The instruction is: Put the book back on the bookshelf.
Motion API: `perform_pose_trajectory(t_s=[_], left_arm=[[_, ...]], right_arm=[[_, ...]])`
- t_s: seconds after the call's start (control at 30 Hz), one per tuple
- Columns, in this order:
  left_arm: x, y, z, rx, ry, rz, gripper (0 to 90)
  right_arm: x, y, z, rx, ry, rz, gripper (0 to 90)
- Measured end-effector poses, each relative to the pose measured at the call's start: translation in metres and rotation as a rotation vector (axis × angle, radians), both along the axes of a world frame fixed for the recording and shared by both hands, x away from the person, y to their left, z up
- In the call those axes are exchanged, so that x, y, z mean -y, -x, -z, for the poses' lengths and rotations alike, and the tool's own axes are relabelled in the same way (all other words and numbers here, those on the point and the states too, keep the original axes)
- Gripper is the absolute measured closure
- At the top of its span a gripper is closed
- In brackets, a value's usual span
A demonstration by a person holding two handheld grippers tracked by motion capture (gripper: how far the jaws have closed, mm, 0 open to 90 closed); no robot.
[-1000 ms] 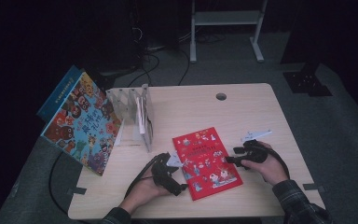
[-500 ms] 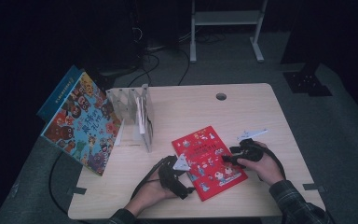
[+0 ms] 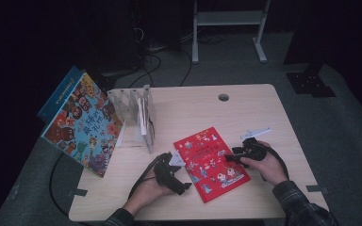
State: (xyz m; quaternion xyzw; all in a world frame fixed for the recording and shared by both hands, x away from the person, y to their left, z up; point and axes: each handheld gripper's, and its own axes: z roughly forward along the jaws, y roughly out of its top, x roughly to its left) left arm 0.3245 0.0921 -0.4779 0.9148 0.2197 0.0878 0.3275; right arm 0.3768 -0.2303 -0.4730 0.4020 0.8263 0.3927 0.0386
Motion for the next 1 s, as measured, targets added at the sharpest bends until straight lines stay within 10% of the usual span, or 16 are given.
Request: perform_pose_trajectory(t_s=[1.0], left_arm=[[-0.005,-0.018,-0.002,-0.030,-0.001,0.062,0.0]], right_arm=[[0.006,-0.008,0.002,-0.173,-0.088,-0.026,65.0]])
